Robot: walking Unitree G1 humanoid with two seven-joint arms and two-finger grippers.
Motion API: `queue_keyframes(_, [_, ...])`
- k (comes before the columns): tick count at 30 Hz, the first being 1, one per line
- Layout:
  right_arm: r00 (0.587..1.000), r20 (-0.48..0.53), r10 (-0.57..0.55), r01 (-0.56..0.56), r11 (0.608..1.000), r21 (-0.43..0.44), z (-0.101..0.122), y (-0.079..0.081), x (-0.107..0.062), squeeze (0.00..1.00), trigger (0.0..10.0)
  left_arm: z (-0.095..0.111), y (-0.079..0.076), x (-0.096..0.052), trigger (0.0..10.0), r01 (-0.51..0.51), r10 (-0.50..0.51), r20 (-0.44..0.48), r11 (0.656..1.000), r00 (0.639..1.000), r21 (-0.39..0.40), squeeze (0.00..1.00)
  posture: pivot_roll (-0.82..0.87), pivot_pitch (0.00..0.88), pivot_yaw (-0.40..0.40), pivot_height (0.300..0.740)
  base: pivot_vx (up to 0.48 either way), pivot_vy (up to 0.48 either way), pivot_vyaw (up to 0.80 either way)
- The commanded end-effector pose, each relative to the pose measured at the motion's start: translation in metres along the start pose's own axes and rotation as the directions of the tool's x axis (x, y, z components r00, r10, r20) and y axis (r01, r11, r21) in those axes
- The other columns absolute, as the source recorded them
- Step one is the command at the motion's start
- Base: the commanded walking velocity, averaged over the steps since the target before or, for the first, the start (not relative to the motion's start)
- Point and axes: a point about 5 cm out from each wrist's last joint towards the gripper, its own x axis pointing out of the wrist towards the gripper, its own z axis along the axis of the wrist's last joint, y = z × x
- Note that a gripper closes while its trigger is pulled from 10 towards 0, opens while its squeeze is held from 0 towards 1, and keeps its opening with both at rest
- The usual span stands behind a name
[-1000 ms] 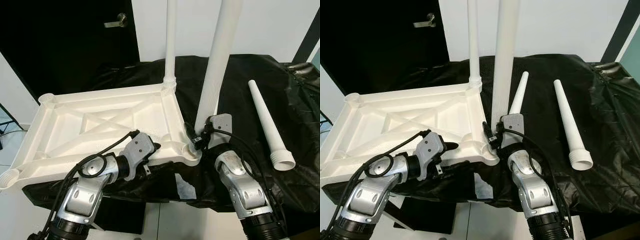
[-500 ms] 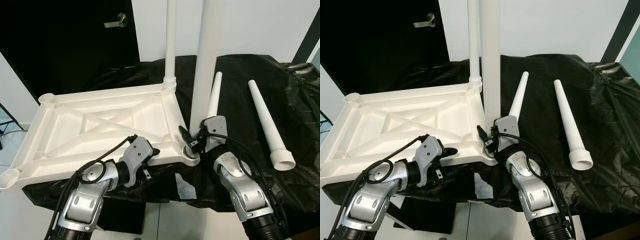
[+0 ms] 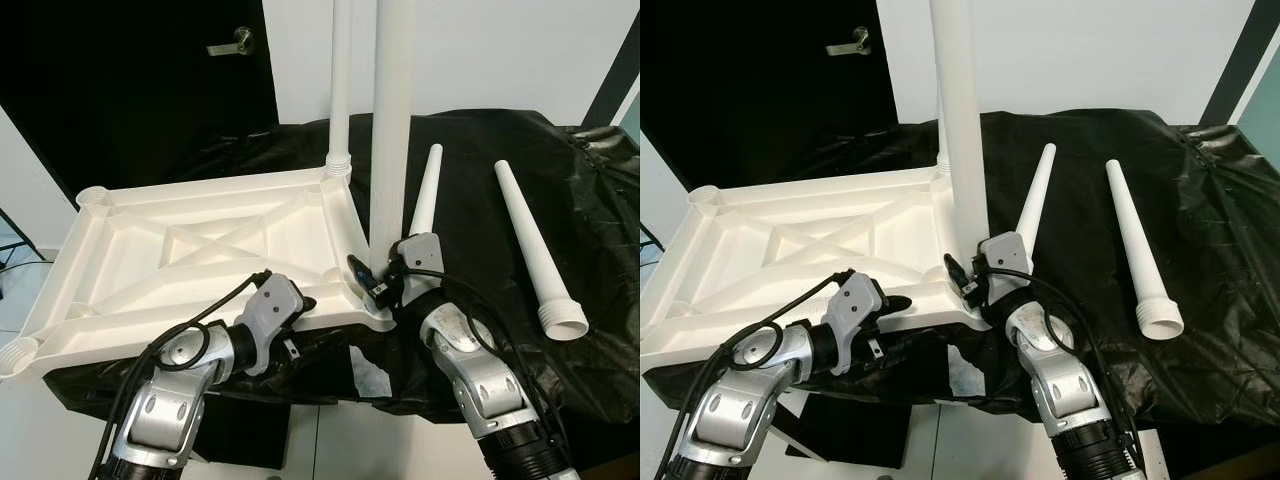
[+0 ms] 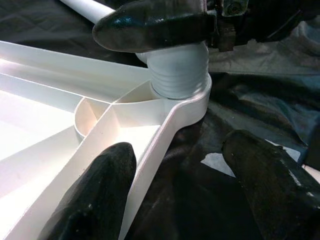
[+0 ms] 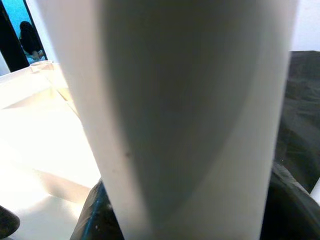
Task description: Building children table
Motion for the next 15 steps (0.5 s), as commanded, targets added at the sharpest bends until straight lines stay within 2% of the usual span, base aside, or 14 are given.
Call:
queue_keyframes(1, [0.998,-0.041,0.052,-0.051,0.999,0.016,-0.012,0.010,-0.002,0.00,10.0,0.001,0.007,-0.004,10.0,-0.151,0.151,0.003,0.988,0.989,0.020,0.00,0.01,0.000,0.028,0.740,0.000,0.000,0.00])
queue_keyframes(9, [0.993,0.024,0.113,-0.113,0.994,0.010,-0.017,0.011,-0.008,0.00,10.0,0.005,0.007,-0.003,10.0,-0.149,0.148,0.020,0.988,0.989,0.045,0.00,0.01,0.000,0.036,0.740,0.000,0.000,0.00])
queue_keyframes(11, [0.985,0.047,0.166,-0.164,0.986,-0.037,-0.019,0.014,-0.011,0.00,10.0,0.005,0.009,-0.005,10.0,-0.146,0.145,0.017,0.988,0.989,0.047,0.00,0.01,0.000,0.039,0.740,0.000,0.000,0.00])
queue_keyframes(15, [0.980,0.054,0.191,-0.190,0.981,-0.028,-0.022,0.016,-0.013,0.00,10.0,0.006,0.011,-0.006,10.0,-0.147,0.146,0.015,0.988,0.989,0.050,0.00,0.02,0.000,0.040,0.740,0.000,0.000,0.00])
